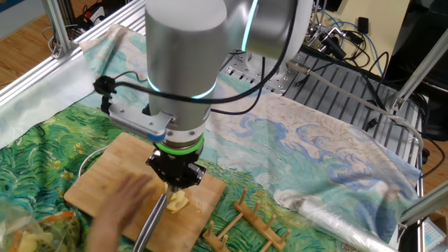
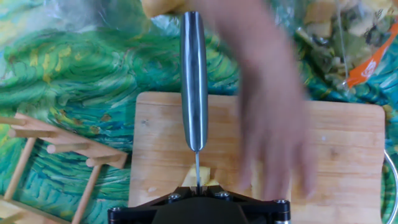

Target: Chop the potatoes

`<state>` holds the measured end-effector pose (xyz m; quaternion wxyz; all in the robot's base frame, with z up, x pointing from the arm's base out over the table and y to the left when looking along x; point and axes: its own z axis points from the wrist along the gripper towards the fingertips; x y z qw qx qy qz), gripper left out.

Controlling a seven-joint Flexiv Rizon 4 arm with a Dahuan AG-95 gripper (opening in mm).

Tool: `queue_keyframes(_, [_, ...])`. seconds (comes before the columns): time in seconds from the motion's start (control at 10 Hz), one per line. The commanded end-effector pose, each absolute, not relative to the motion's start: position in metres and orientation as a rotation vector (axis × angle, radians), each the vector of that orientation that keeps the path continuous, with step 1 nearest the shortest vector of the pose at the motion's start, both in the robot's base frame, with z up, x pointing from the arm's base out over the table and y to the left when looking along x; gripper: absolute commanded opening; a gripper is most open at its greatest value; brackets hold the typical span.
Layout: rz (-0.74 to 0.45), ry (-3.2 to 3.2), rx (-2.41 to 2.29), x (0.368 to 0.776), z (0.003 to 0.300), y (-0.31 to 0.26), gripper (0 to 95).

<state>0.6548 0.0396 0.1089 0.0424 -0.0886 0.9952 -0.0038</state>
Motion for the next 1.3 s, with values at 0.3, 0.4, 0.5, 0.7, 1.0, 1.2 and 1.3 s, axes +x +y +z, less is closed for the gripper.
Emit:
queue_keyframes(0.3, [-0.023,3.043,-0.206,0.655,0.104,0.041,0.0])
queue_keyframes(0.4, [-0.028,3.041,-0.208,0.657,0.102,0.042,0.0])
queue_keyframes(0.5, [-0.038,3.04,-0.212,0.661,0.099,0.043,0.0])
queue_keyframes(0.7, [-0.02,3.051,-0.194,0.672,0.096,0.042,0.0])
queue_keyframes(1.0, [0.033,3.045,-0.066,0.684,0.082,0.048,0.0])
queue_keyframes(1.2, [0.041,3.046,-0.048,0.686,0.076,0.052,0.0])
queue_keyframes(1.3, [0.053,3.047,-0.033,0.687,0.073,0.056,0.0])
